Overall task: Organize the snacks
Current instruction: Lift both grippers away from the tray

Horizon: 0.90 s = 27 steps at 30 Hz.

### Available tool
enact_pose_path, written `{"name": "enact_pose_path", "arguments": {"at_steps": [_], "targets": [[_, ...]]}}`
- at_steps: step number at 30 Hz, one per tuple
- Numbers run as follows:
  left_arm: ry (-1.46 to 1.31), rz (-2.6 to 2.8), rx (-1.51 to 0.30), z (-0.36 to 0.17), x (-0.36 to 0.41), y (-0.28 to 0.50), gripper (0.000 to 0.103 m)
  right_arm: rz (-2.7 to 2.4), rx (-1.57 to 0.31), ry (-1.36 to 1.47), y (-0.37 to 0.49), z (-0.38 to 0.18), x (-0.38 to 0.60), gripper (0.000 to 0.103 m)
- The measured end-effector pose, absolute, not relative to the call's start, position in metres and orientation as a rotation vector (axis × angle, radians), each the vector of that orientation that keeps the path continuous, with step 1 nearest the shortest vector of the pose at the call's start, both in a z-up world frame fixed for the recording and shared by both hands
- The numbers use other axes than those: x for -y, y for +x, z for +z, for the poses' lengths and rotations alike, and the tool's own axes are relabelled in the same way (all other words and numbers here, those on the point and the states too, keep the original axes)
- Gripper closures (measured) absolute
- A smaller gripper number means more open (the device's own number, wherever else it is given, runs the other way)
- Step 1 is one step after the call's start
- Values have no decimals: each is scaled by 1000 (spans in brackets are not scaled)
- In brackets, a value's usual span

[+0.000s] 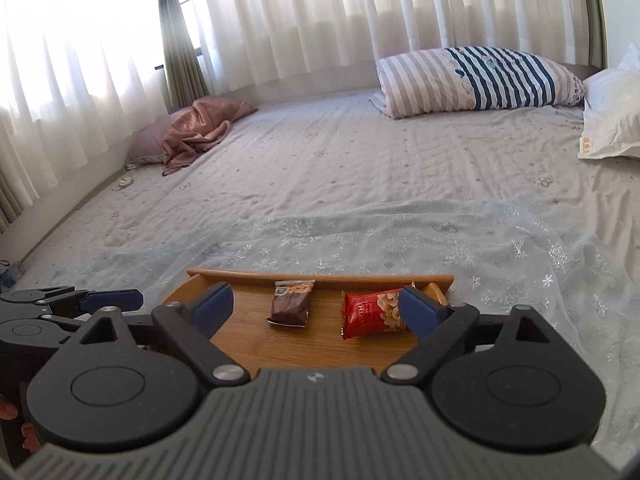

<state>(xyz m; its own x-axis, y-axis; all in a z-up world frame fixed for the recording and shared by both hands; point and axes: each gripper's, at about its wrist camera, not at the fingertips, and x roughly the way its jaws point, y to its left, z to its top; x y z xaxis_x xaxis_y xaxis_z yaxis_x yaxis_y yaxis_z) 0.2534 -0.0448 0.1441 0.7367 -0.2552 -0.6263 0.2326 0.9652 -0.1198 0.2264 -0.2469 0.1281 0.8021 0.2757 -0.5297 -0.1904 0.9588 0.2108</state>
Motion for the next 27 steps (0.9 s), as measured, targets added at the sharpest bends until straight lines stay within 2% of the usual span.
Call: {"name": "enact_pose_path", "arguments": {"at_steps": [11,27], "targets": [[-32,-256,-627,161,31,183,12,315,-496,77,161,139,240,2],[-45,-279,-575,127,25,108,10,349,-431,35,93,100,225,0]]}}
